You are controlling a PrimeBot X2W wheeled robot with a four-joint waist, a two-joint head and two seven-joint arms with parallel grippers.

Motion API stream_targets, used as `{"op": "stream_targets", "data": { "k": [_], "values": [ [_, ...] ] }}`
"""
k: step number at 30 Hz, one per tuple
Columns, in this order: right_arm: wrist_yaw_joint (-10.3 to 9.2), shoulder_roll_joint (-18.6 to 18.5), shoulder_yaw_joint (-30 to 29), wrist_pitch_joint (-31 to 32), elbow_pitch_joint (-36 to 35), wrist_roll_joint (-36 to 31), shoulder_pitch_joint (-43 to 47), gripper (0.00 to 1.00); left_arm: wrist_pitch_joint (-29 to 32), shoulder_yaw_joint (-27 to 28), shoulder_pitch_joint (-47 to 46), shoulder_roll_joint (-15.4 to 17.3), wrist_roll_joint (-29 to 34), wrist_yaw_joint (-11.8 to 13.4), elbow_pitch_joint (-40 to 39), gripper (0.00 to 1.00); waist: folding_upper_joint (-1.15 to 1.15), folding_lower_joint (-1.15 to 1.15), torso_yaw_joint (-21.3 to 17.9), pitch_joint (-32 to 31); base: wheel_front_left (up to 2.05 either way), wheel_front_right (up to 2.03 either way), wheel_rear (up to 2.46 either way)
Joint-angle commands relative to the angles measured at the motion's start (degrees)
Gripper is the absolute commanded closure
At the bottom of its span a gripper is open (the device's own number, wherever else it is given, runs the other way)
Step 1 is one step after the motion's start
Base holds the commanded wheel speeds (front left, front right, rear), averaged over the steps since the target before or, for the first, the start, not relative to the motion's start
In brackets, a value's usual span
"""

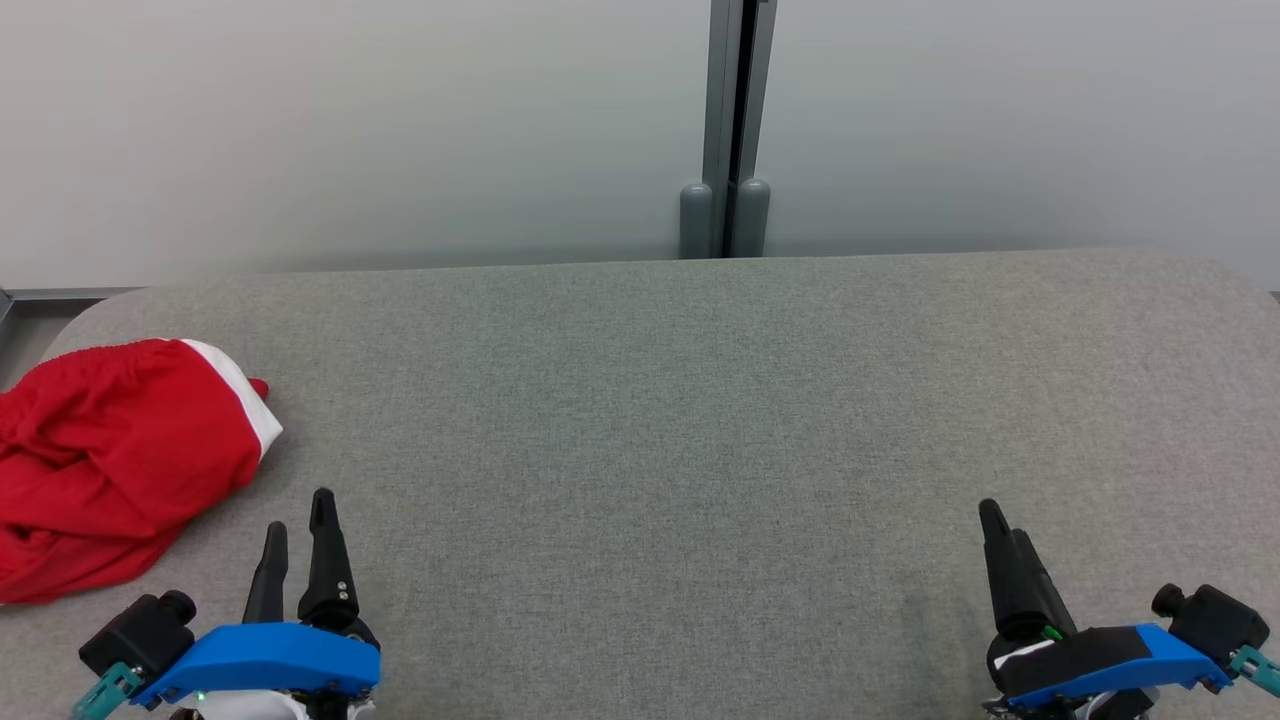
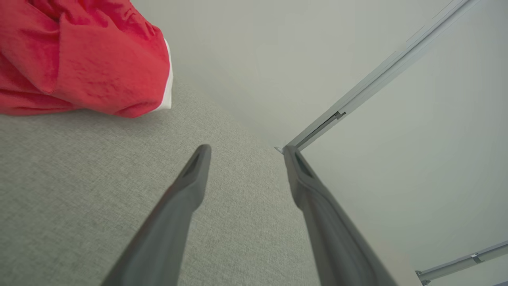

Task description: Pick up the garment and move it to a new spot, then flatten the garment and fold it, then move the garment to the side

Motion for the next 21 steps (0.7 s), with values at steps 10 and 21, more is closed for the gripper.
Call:
{"op": "stream_targets", "data": {
  "k": [10, 21],
  "values": [
    [0.18, -0.51, 0.83, -2.14, 0.42, -8.21, -0.61, 0.00, -2.11, -0.79, -0.63, 0.55, 8.52, 0.38, 1.73, 0.00, 0.00, 0.00, 0.25, -0.06, 0.00, 0.00, 0.00],
    [0.17, -0.57, 1.22, -3.84, 1.83, -16.28, -0.67, 0.00, -3.79, -0.75, -1.01, 0.57, 15.99, 0.68, 3.61, 0.00, 0.00, 0.00, 0.61, -0.08, 0.00, 0.00, 0.00]
  ]
}}
